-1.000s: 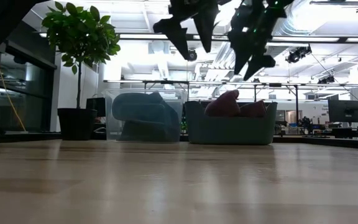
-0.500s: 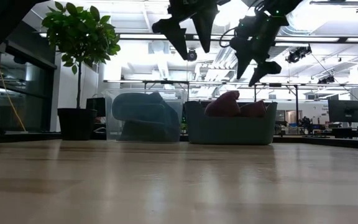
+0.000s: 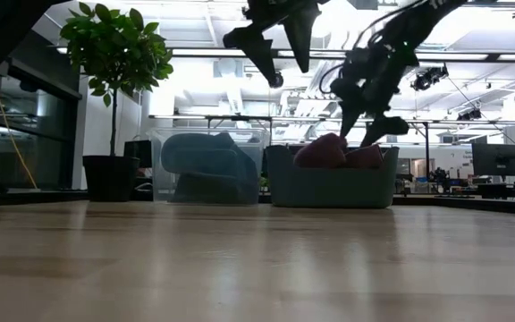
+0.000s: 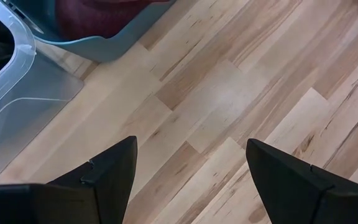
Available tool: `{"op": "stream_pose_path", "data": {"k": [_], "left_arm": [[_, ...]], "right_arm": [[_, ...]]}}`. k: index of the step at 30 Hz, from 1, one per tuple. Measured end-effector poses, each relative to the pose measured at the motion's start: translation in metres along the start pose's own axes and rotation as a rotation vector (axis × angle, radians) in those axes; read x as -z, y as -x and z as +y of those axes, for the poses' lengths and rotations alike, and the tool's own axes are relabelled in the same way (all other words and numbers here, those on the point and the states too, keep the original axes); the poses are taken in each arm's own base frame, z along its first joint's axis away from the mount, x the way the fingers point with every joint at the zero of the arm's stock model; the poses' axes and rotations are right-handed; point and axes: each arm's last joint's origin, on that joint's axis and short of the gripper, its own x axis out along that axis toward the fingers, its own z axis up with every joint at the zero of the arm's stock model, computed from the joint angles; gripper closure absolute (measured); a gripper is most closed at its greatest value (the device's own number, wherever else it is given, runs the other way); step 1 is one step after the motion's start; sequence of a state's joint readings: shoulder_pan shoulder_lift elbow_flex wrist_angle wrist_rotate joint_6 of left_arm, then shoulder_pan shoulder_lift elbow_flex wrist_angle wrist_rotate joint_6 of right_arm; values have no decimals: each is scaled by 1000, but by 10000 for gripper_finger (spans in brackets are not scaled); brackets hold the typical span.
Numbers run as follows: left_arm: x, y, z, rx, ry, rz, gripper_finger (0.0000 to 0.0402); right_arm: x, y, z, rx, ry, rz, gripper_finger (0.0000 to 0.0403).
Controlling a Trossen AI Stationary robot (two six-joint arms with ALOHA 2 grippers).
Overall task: Pick & Place hat
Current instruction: Put the red cap into the blue bin
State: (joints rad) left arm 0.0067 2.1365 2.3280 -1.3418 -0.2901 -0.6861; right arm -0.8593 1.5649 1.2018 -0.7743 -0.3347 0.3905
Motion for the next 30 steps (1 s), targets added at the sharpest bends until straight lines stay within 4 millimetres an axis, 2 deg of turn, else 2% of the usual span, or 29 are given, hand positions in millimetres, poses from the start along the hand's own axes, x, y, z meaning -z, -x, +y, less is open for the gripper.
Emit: {"op": "stream_pose_path", "data": {"k": [5,16,22,30], "left_arm": [[0,0,0,11,0,9,118],[0,0,0,11,1,8,118],[0,0,0,12,1,7,118],[0,0,-1,14,12,5,118]], "right_arm": [[2,-11,0,-88,-13,-22,140],[-18,1,13,-165,23,-175,150],[-20,1,13,-144,36,-212,184],[-22,5,-7,18,32,-225,252]]}}
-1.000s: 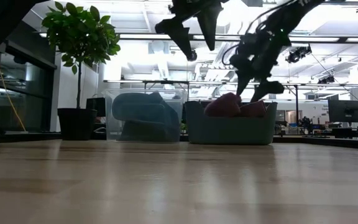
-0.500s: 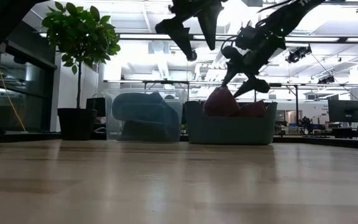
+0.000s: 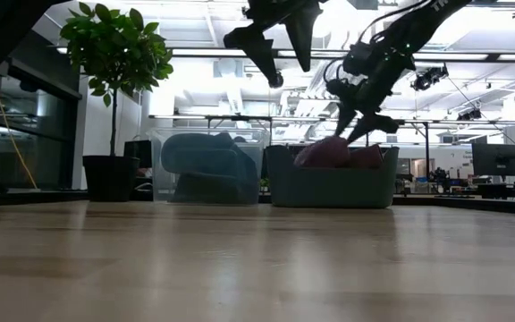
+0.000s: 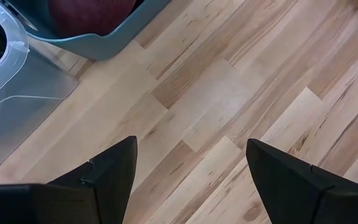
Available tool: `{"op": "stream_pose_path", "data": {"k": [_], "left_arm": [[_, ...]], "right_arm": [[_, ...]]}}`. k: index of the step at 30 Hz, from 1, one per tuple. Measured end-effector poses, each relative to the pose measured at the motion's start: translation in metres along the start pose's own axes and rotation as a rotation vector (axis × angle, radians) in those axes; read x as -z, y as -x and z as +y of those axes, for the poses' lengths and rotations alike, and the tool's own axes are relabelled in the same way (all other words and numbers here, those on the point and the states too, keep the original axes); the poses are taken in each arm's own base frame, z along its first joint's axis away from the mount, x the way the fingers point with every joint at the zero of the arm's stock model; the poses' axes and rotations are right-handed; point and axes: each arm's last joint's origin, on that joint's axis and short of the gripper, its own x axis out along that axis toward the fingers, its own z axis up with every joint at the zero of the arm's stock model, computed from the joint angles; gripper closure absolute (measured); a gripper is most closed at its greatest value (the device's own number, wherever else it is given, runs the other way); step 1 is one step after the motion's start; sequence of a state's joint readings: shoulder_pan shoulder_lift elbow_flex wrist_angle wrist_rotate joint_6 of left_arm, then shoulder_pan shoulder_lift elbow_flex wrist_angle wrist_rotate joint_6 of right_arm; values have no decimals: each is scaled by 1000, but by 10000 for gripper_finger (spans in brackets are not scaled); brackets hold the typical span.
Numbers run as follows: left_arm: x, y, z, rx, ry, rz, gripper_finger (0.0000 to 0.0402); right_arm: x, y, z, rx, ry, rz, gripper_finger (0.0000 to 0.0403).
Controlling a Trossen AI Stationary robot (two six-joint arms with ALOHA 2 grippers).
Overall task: Pick & Place hat
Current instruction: Put the red cap into the blue bin
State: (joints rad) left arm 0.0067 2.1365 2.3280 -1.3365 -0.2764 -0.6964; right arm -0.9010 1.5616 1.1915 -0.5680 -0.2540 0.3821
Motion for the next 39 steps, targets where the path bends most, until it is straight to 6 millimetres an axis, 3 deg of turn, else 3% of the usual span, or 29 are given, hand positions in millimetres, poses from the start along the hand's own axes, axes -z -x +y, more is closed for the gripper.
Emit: {"op": "stream_pose_path", "data": {"k": [9,16,20,27,34,39], "left_arm": [[0,0,0,3,8,3,118],[0,0,0,2,8,4,118],[1,0,1,-6,4,13,118],[2,0,2,-19,1,17,118],[2,0,2,-18,1,16,118],[2,0,1,-12,1,21,118]], "right_arm": [[4,5,-11,51,34,56,285],[8,33,0,-44,148,33,286],[23,50,16,-86,269,78,301],[60,38,42,11,478,141,394],[86,6,45,-88,480,88,400],[88,-4,39,9,463,-26,402]]}}
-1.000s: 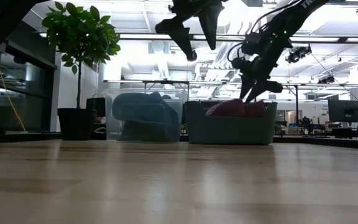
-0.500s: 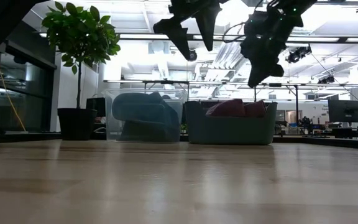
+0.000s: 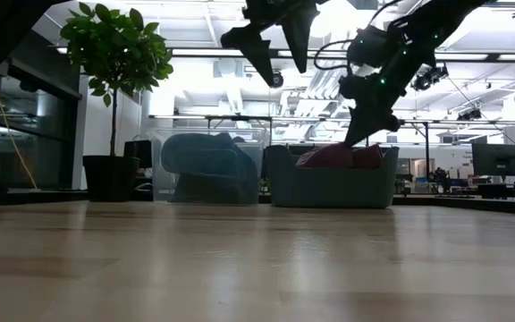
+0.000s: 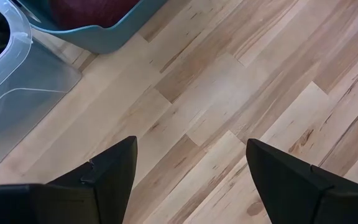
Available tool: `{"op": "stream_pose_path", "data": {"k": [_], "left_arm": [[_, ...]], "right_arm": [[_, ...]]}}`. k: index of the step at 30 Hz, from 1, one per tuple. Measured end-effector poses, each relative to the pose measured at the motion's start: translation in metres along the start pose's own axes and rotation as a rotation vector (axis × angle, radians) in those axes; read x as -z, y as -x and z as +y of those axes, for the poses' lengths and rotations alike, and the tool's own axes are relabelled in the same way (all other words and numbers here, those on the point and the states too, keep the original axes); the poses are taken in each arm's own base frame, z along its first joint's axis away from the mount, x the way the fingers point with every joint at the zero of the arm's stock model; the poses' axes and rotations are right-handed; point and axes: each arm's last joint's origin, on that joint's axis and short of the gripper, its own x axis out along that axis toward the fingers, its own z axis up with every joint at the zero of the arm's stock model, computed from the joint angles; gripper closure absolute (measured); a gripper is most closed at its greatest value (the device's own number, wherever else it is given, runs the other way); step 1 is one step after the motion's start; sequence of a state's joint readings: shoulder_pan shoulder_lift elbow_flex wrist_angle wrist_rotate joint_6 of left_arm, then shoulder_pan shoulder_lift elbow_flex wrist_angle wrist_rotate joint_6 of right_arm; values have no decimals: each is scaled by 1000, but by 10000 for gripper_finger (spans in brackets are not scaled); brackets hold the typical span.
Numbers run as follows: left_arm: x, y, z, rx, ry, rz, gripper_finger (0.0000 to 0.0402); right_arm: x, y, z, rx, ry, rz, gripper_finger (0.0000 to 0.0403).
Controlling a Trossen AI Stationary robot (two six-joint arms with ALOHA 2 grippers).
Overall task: Pick & Place hat
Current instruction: Put the red cap into the blue bin, then adjust the red caps in the blue bin
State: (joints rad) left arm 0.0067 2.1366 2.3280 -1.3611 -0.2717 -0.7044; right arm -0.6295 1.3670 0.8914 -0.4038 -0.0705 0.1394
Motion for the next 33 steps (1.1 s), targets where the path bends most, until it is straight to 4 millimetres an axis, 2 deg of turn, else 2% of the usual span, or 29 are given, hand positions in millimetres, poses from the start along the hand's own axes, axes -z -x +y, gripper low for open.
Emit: {"op": "stream_pose_path", "data": {"k": [6,10,15,20,24,30,33], "left_arm": [[0,0,0,0,0,0,118],[0,0,0,0,0,1,118],[0,0,0,1,0,1,118],[0,0,0,1,4,1,118],[0,0,0,5,6,-3,118],[0,0,0,6,6,-3,118],[0,0,0,6,7,-3,118]], "right_arm": [[3,0,-12,162,-31,6,402],[-4,4,-14,85,-33,2,402],[-15,19,-9,-14,-29,69,403],[-15,33,-6,-80,71,203,403],[-5,32,-7,-156,171,269,403],[2,24,-3,-110,388,260,403],[2,20,-2,-33,451,239,403]]}}
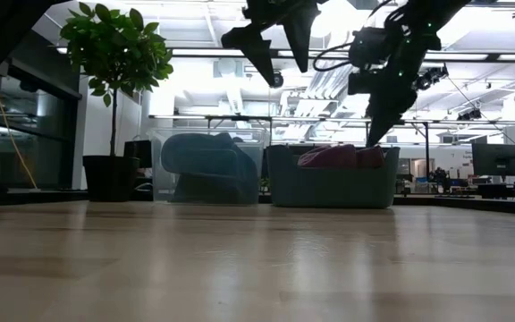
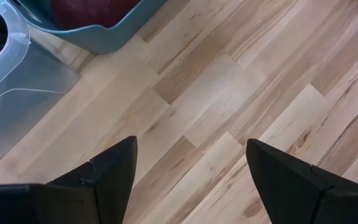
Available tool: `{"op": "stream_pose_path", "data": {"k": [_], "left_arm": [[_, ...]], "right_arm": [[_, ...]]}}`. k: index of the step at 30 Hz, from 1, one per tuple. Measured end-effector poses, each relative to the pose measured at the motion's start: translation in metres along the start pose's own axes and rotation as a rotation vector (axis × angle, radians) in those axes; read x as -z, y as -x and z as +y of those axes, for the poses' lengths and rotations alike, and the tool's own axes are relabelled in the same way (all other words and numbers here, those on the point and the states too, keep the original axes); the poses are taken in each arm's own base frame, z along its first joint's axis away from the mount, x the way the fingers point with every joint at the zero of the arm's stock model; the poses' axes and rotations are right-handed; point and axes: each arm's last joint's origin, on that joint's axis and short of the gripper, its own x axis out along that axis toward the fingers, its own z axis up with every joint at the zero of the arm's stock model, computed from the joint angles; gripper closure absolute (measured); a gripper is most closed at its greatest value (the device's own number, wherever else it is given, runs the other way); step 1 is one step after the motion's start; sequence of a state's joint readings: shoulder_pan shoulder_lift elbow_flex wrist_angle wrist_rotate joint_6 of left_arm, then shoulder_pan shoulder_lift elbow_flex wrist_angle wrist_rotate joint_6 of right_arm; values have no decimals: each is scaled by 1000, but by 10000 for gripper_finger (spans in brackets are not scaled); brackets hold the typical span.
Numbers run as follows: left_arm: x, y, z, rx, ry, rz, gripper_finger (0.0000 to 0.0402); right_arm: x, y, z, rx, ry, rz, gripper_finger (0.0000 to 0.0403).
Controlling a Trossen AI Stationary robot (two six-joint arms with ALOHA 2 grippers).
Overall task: Pick & Place hat
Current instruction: Adjust the red caps in the blue bin
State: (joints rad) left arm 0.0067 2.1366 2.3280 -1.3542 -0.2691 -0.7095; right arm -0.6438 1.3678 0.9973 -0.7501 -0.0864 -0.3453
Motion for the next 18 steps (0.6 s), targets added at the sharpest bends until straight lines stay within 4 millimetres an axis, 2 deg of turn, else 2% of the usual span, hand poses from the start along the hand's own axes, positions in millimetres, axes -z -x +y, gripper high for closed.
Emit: {"op": "stream_pose_path", "data": {"k": [6,13,18], "left_arm": [[0,0,0,0,2,0,118],[0,0,0,0,2,0,118],[0,0,0,0,3,1,118]], "right_arm": [[1,-5,-3,124,84,25,403],[-1,-7,-11,296,91,23,403],[-3,-6,-12,307,81,8,403]]}}
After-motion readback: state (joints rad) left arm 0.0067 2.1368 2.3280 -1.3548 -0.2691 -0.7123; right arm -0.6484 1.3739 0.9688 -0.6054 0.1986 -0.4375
